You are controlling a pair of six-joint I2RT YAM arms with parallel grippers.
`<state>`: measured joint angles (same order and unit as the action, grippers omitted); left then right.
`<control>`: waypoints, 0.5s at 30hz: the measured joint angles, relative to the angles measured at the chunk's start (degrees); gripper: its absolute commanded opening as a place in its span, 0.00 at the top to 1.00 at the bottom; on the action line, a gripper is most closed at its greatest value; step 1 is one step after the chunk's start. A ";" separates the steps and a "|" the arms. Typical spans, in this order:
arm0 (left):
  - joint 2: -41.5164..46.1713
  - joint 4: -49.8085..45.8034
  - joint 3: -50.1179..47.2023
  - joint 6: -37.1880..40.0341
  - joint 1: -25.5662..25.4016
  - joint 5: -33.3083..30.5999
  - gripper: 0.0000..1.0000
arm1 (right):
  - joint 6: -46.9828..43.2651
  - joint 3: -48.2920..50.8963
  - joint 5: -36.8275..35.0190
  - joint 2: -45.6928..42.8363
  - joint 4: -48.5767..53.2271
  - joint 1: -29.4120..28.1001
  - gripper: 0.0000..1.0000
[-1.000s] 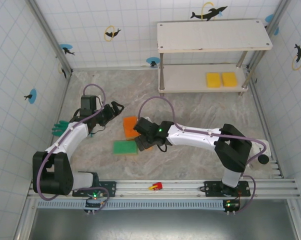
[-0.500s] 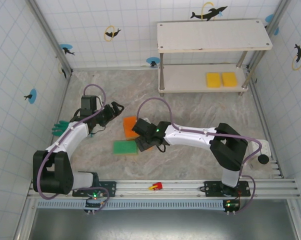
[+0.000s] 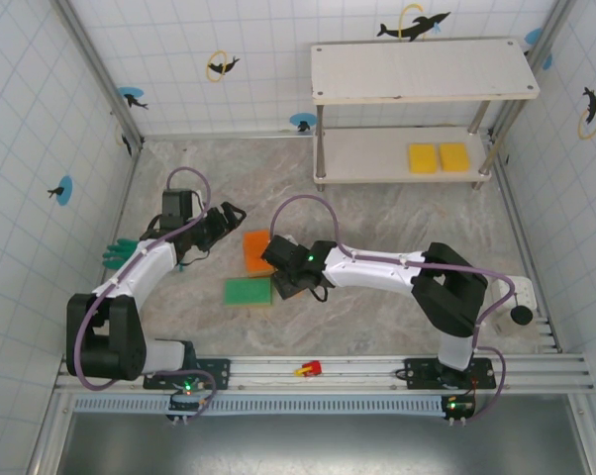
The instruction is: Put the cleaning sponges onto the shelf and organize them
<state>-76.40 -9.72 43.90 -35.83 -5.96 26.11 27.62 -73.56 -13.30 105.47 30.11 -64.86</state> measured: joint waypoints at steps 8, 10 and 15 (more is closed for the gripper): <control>-0.02 0.09 0.00 0.00 0.00 0.02 0.03 | 0.02 0.59 0.13 -0.22 -1.11 1.25 0.38; -0.07 0.09 0.00 0.00 0.00 0.02 0.03 | 0.00 1.22 0.11 -0.66 -1.55 1.55 0.39; -0.44 0.13 0.00 0.00 0.00 0.02 0.03 | -0.02 1.97 0.11 -1.20 -1.75 2.19 0.40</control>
<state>-76.84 -9.58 43.90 -35.83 -5.96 26.13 27.59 -71.59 -13.19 104.27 28.36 -62.67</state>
